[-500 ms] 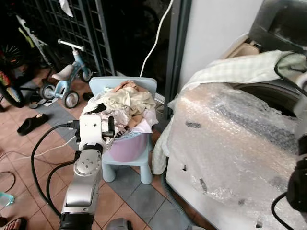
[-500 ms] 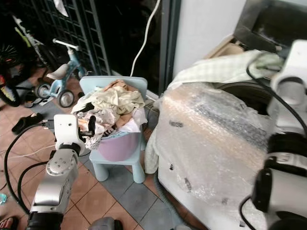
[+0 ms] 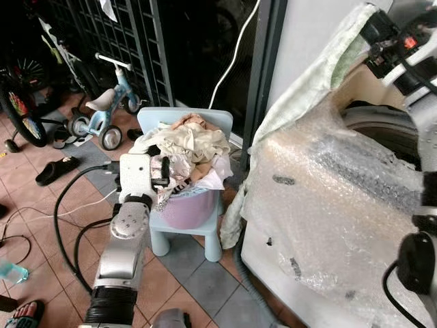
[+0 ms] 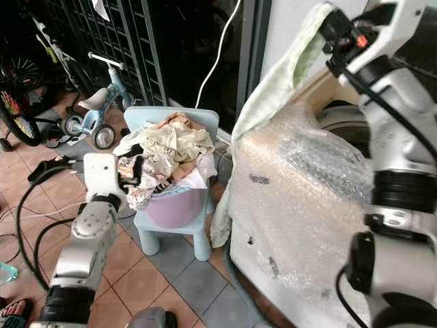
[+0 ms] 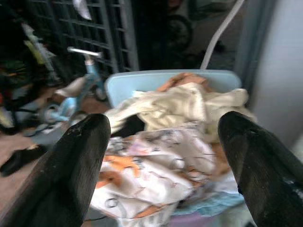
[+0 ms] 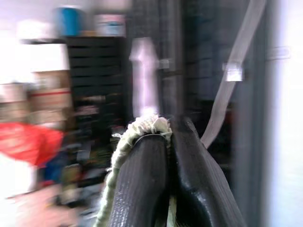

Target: Clothes washing

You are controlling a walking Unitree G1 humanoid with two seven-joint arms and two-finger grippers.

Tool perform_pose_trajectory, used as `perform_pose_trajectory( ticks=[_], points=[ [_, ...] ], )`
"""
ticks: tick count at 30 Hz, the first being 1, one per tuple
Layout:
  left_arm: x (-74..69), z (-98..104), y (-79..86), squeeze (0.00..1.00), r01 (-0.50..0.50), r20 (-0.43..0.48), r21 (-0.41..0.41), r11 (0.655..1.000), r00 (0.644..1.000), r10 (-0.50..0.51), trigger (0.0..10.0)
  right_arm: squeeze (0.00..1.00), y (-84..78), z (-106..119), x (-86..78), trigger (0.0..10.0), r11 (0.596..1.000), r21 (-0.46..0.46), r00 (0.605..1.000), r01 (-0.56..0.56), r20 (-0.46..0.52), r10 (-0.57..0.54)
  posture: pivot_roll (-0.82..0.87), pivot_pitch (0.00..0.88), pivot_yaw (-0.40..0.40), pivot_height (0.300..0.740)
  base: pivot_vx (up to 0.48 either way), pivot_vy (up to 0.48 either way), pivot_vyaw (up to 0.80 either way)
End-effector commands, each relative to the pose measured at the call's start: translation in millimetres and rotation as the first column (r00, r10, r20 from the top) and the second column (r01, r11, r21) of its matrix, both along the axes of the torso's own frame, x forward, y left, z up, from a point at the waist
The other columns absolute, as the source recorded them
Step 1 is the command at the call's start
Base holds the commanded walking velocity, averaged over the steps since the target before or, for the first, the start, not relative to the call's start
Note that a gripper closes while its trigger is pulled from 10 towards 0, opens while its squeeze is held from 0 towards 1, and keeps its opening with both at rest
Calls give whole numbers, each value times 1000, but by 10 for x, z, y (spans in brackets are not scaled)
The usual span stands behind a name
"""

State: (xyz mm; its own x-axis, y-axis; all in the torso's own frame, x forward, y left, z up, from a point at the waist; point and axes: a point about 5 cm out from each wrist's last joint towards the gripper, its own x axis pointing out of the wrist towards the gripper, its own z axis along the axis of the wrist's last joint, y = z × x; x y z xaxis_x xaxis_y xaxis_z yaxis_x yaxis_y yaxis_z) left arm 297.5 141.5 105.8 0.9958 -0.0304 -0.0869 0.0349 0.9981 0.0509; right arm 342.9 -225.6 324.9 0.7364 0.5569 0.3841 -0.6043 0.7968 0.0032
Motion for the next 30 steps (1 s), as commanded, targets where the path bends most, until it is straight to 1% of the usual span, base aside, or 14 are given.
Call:
perform_pose_trajectory(
  ticks=[1, 2, 5, 6, 7, 8, 10, 14, 17, 18, 19, 20, 26, 30],
  points=[
    [15, 1, -59, 0, 51, 1, -10, 999, 999, -51, 10000, 0, 115, 151, -106, 0, 993, -14, 992, -117, 49, 118, -51, 0, 63, 740, 0, 0, 0],
    [22, 32, -240, 0, 204, 19, -2, 979, 979, -204, 10000, 0, 243, 204, -224, 0, 968, -46, 967, -246, 58, 249, -57, 0, 63, 740, 0, 0, 0],
    [-21, 24, -548, 0, 456, 6, 105, 884, 889, -459, 10000, 0, 530, 199, -426, 0, 901, -98, 901, -422, 60, 429, -59, 0, 67, 740, 0, 0, 0],
    [-20, -9, -653, 0, 518, -16, 136, 845, 854, -521, 10000, 0, 682, 181, -536, 0, 859, -118, 860, -499, 56, 507, -63, 0, 70, 740, 0, 0, 0],
    [16, -39, -708, 0, 527, -33, 157, 835, 848, -529, 10000, 0, 792, 176, -635, 0, 816, -131, 818, -563, 54, 573, -66, 0, 71, 740, 0, 0, 0],
    [34, -40, -723, 0, 529, -35, 175, 830, 846, -532, 10000, 0, 818, 189, -677, 0, 801, -136, 803, -583, 54, 594, -67, 0, 72, 740, 0, 0, 0],
    [105, -2, -790, 0, 527, -18, 217, 822, 844, -536, 10000, 0, 883, 287, -841, 0, 741, -142, 739, -657, 76, 670, -76, 0, 73, 740, 0, 0, 0],
    [190, -8, -829, 0, 506, -27, 236, 830, 857, -515, 10000, 0, 839, 413, -946, 0, 707, -141, 699, -693, 111, 707, -88, 0, 75, 740, 0, 0, 0],
    [201, -33, -845, 0, 520, -26, 232, 822, 848, -530, 10000, 0, 792, 486, -991, 0, 707, -137, 695, -694, 130, 707, -106, 0, 79, 740, 0, 0, 0],
    [181, -48, -864, 0, 544, -23, 221, 809, 832, -554, 2314, 0, 784, 499, -1005, 0, 708, -138, 696, -692, 131, 706, -114, 0, 82, 740, 0, 0, 0],
    [148, -64, -894, 0, 577, -20, 205, 790, 810, -586, 2314, 0, 779, 504, -1014, 0, 711, -144, 699, -689, 128, 704, -115, 0, 82, 740, 0, 0, 0],
    [105, -75, -941, 0, 617, -9, 191, 763, 779, -628, 0, 0, 775, 501, -1025, 0, 712, -149, 702, -686, 120, 702, -115, 0, 81, 740, 0, 0, 0],
    [-122, -100, -1117, 0, 795, 28, 93, 599, 599, -800, 0, 0, 814, 405, -1000, 0, 712, -138, 712, -688, 60, 699, -95, 0, 67, 740, 0, 0, 0],
    [-205, -160, -1101, 0, 842, -3, 11, 539, 539, -842, 0, 0, 881, 371, -968, 0, 697, -115, 696, -708, 57, 716, -90, 0, 67, 740, 0, 0, 0]
  ],
)
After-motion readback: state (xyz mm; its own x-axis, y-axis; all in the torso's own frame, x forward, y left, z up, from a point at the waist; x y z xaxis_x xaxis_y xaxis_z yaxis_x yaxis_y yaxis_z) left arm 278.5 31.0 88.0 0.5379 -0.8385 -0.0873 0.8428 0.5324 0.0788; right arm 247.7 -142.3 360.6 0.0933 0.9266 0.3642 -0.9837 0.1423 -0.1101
